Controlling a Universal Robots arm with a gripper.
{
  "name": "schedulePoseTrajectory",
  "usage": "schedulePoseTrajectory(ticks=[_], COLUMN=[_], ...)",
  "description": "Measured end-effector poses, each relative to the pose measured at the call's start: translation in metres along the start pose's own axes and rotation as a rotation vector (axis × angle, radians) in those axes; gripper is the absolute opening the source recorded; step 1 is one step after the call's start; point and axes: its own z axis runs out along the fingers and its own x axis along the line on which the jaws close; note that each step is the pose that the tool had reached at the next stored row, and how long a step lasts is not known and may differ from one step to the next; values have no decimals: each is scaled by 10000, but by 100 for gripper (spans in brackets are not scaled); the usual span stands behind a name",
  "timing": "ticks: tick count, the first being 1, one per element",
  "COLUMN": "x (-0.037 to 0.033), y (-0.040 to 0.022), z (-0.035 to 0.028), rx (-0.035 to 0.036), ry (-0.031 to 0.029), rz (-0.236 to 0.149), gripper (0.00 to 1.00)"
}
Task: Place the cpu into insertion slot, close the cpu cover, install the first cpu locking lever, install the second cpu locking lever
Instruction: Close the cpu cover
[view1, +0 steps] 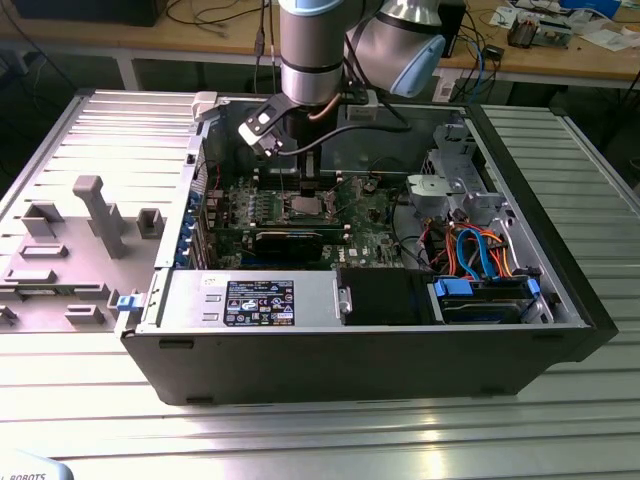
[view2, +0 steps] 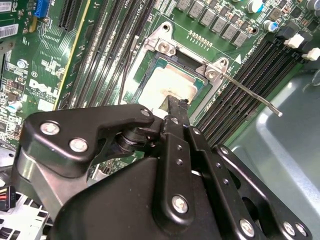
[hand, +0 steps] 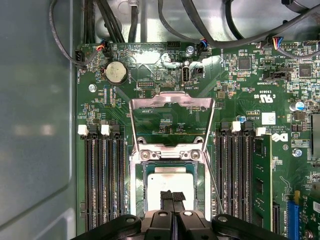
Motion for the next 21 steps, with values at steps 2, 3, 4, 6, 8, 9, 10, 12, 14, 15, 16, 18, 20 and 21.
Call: schedulePoseTrajectory(ticks=[2,3,4,6,8,9,10,12,14,15,16,18,20,21], x=[0,1,1,0,0,0,1,1,1,1,1,1,1,1], y=[0,1,1,1,1,1,2,2,2,2,2,2,2,2], z=[-7,-7,-8,-10,-25,-30,-35,-37,-38,-39,-39,-39,-39,-39], rx=[-1,-2,-1,1,0,0,-1,-2,-2,-1,-1,-1,-1,-2], ry=[2,3,3,1,1,1,1,4,3,1,1,2,2,2], rz=[1,1,2,2,1,1,1,1,1,1,1,0,0,-24], gripper=[11,11,11,11,11,11,11,11,11,11,11,11,11,11])
